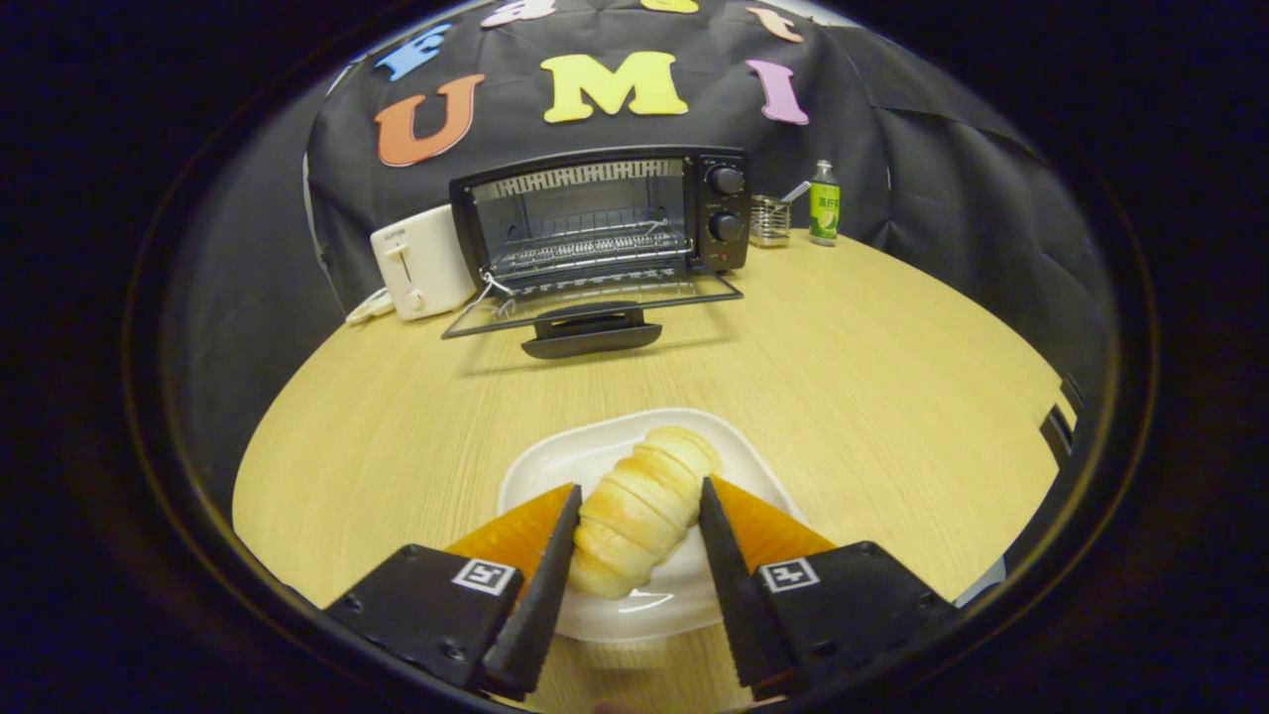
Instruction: Open the toaster oven, put the food inside, and close the toaster oven door.
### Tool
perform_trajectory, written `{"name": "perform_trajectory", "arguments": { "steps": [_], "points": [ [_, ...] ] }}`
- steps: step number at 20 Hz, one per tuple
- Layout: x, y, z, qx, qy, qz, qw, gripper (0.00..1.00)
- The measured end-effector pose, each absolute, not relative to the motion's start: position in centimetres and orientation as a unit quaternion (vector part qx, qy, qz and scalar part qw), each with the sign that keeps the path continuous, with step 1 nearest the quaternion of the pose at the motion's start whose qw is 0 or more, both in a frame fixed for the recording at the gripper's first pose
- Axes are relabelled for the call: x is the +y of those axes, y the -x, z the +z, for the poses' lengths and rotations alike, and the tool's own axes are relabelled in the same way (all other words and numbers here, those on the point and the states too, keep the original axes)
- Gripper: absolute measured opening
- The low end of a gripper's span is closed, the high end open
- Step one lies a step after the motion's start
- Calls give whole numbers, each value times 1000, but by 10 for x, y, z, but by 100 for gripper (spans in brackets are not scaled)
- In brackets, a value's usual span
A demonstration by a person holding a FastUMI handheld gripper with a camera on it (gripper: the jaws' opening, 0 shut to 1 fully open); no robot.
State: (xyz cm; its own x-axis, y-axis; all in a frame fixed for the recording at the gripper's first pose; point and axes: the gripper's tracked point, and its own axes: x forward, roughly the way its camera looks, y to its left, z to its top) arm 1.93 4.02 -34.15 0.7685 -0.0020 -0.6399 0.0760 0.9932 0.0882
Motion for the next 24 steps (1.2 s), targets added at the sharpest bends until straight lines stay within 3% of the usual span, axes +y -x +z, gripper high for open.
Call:
{"name": "perform_trajectory", "arguments": {
  "steps": [4, 6, 14, 24],
  "points": [
    [46, -20, -340, 344, -73, -8, 936, 44],
    [46, -20, -333, 340, -79, -3, 937, 40],
    [35, -67, -255, 272, -92, 8, 958, 39],
    [58, -196, -211, 240, -122, 39, 962, 39]
  ]
}}
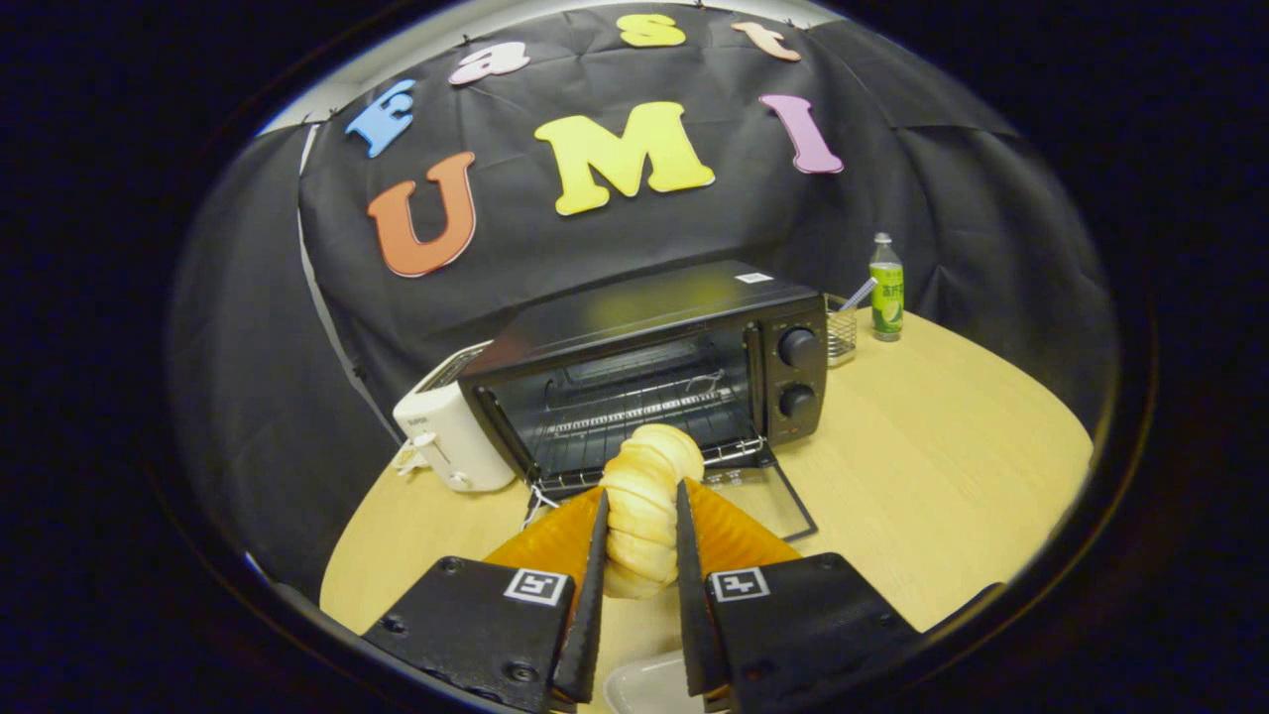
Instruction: Open the toaster oven, put the food inside, and close the toaster oven door.
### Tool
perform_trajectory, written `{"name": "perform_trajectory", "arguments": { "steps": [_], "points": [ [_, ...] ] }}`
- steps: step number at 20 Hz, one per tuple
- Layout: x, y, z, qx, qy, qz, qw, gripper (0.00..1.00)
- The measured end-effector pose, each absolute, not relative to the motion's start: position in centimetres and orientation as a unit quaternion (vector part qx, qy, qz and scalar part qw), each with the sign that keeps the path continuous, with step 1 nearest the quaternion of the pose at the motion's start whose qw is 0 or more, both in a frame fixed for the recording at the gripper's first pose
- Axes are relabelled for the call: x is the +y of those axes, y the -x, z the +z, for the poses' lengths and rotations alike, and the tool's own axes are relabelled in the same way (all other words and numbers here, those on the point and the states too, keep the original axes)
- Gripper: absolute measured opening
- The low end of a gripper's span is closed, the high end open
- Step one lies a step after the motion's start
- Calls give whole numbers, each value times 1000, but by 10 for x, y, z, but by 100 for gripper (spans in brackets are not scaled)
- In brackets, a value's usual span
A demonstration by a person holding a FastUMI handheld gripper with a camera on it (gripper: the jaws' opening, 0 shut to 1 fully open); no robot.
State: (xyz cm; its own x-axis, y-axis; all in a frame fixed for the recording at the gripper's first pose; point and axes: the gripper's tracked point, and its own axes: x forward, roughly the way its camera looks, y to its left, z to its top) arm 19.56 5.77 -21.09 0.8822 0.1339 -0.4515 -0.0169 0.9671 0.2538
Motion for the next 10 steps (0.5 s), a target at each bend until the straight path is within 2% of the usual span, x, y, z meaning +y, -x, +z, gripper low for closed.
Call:
{"name": "perform_trajectory", "arguments": {
  "steps": [10],
  "points": [
    [45, -315, -257, 245, -155, -4, 957, 39]
  ]
}}
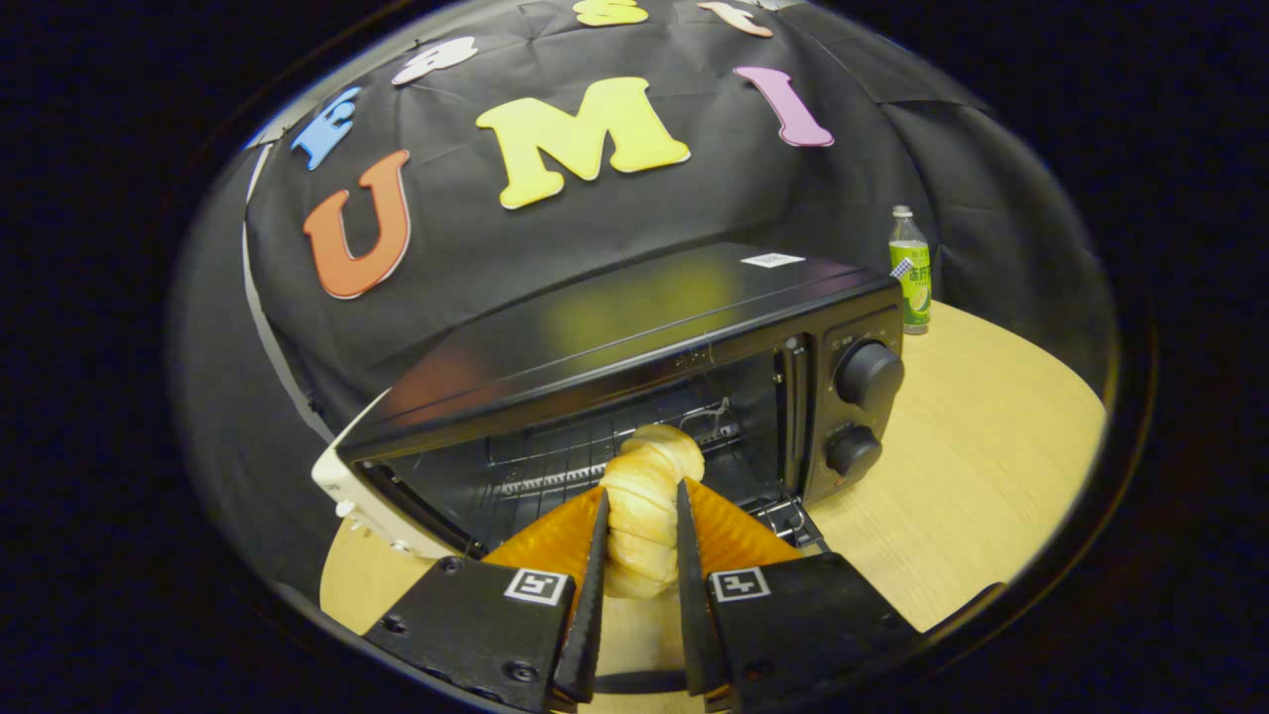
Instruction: Open the toaster oven, put the food inside, and close the toaster oven door.
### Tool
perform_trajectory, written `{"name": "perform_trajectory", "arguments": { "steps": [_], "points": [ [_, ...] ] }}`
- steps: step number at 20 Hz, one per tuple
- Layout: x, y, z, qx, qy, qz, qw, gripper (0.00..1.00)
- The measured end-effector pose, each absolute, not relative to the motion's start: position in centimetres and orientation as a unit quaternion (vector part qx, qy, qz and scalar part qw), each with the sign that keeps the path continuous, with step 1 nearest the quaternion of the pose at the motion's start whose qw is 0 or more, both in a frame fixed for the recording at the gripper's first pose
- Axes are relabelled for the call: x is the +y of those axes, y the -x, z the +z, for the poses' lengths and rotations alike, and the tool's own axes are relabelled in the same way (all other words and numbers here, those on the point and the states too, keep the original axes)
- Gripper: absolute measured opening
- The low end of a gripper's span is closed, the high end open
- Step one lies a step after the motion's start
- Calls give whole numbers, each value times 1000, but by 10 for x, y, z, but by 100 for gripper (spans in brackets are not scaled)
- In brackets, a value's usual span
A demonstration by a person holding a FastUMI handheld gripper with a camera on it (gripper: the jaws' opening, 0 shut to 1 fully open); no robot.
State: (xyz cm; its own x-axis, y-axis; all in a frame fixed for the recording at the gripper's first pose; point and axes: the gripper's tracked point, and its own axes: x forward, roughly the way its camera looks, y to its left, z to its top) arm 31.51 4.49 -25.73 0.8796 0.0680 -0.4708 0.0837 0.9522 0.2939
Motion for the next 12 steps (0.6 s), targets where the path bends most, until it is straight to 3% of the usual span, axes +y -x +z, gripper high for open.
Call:
{"name": "perform_trajectory", "arguments": {
  "steps": [6, 11, 12],
  "points": [
    [43, -340, -275, 251, -167, -17, 953, 40],
    [47, -338, -272, 249, -159, -19, 955, 64],
    [46, -335, -269, 247, -157, -23, 956, 65]
  ]
}}
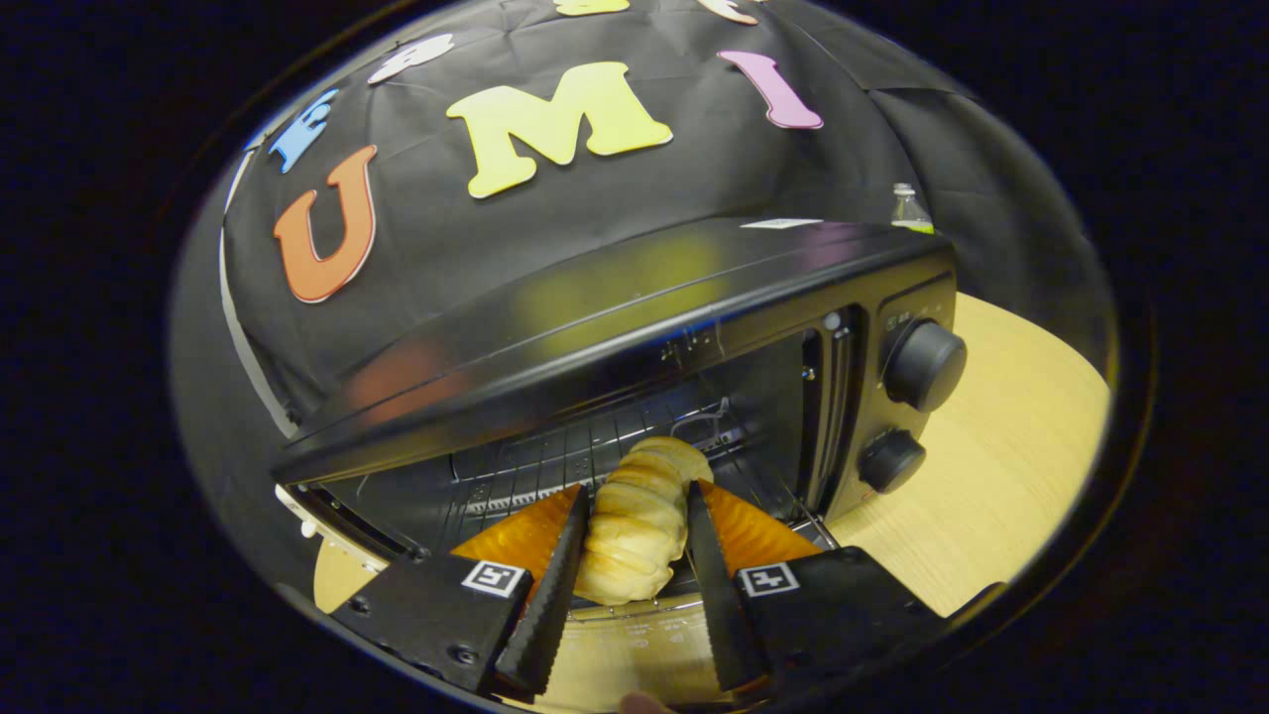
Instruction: Open the toaster oven, put the food inside, and close the toaster oven door.
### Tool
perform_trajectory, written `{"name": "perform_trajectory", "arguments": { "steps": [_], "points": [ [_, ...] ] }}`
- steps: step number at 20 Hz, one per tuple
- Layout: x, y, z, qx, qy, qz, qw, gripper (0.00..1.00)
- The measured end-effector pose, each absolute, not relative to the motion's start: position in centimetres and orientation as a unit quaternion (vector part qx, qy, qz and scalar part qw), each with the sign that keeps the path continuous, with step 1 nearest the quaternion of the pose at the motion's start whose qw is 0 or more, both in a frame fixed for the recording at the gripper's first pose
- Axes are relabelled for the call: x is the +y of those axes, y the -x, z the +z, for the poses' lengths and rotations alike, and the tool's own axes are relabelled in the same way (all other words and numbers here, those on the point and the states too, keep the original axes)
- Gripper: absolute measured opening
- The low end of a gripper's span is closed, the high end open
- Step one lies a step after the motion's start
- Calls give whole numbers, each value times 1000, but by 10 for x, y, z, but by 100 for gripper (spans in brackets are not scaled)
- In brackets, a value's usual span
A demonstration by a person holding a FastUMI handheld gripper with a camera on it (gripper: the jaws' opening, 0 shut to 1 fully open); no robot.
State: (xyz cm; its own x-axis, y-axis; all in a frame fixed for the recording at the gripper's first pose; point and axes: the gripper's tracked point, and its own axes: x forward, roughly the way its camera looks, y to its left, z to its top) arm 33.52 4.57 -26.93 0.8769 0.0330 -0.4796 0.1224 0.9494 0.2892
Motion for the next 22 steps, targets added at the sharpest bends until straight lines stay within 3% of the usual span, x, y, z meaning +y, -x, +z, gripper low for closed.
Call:
{"name": "perform_trajectory", "arguments": {
  "steps": [3, 6, 17, 22],
  "points": [
    [46, -327, -254, 232, -157, -19, 960, 83],
    [47, -310, -246, 231, -146, -14, 962, 95],
    [51, -161, -180, 167, -70, 40, 983, 100],
    [44, -116, -196, 175, -32, 42, 983, 100]
  ]
}}
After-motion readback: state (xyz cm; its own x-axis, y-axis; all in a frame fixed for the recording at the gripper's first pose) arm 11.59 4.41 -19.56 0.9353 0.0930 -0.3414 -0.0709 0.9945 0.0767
